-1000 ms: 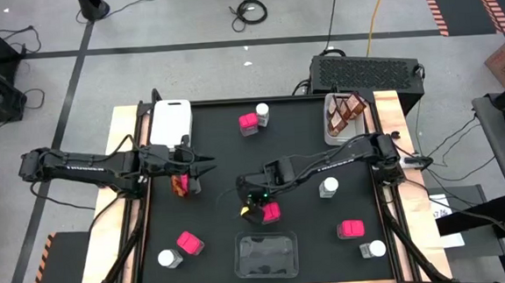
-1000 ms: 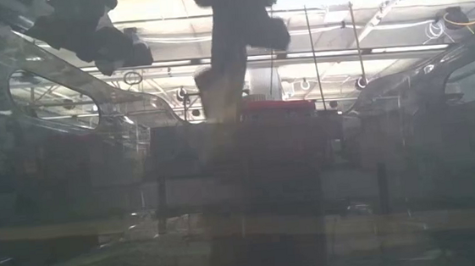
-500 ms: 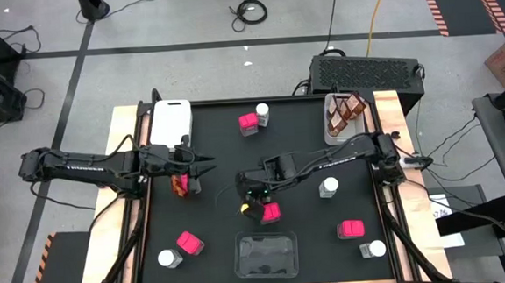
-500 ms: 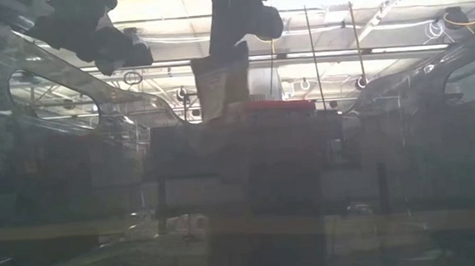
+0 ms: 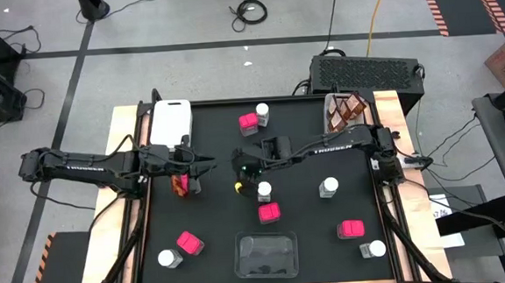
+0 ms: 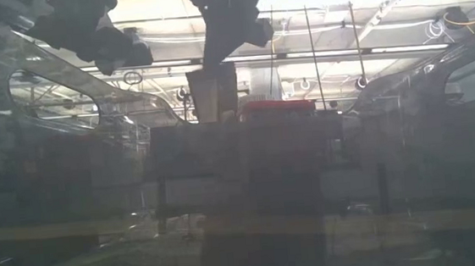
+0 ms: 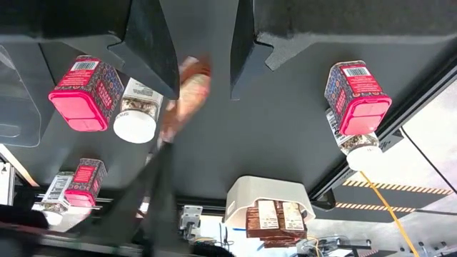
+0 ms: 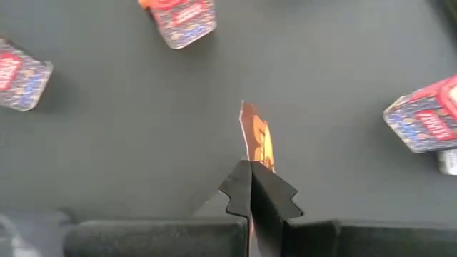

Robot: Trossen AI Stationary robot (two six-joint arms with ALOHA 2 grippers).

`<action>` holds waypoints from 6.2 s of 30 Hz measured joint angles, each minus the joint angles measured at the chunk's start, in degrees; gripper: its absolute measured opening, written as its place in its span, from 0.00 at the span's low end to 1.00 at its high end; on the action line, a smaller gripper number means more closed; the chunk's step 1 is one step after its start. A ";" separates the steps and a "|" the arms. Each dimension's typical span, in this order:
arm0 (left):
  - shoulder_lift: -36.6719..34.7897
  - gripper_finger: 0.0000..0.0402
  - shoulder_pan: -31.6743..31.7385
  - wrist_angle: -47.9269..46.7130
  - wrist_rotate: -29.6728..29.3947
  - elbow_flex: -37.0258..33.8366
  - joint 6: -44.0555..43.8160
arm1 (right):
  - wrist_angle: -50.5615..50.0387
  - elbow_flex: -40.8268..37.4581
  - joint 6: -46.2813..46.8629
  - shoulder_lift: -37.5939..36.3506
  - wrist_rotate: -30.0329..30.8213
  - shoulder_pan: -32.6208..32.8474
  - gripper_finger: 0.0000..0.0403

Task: Sort spices by type
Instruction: Put the brown seasoning pack into the right white bin

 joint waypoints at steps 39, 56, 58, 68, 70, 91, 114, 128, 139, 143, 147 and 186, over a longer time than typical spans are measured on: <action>0.01 0.32 0.02 -1.31 0.00 0.00 0.35 | 3.92 -10.94 -4.80 -0.59 -0.14 -8.71 0.32; 0.01 0.32 0.00 -1.27 0.00 0.00 0.31 | -0.48 -10.91 -6.85 1.79 5.29 -8.62 0.36; 0.01 0.32 0.02 -1.27 0.00 0.00 0.31 | -0.47 -10.91 -7.18 1.81 2.77 -8.63 0.29; 0.01 0.32 0.00 -1.27 0.00 0.00 0.15 | -0.60 -10.92 -9.31 0.58 -3.33 -8.95 0.01; 0.00 0.32 0.02 -1.29 0.00 0.00 0.07 | -1.08 -10.95 -9.71 -0.96 -3.24 -9.23 0.00; 0.01 0.32 0.02 -1.32 0.00 -0.39 0.72 | -12.81 -35.21 2.69 -44.42 0.64 -26.04 0.00; -0.01 0.32 0.04 -0.72 0.00 -0.44 0.02 | -31.52 -49.06 20.65 -59.71 14.90 -26.78 0.00; 0.00 0.32 0.02 -0.74 -0.01 -0.44 0.02 | -20.47 -57.16 18.49 -58.74 15.40 -26.78 0.00; -0.01 0.32 0.04 -0.79 0.00 -0.44 0.02 | -14.99 -57.18 13.76 -50.82 16.96 -29.87 0.00; 0.00 0.32 0.03 -0.86 0.00 -0.44 0.02 | -13.13 -57.18 12.07 -47.48 16.82 -31.65 0.00; -0.01 0.32 0.02 -1.09 -0.02 -0.44 0.02 | -13.26 -57.18 11.68 -44.84 16.74 -33.11 0.00; -0.01 0.32 0.02 -1.07 0.00 -0.44 0.06 | -10.97 -59.95 10.59 -40.94 13.44 -34.94 0.14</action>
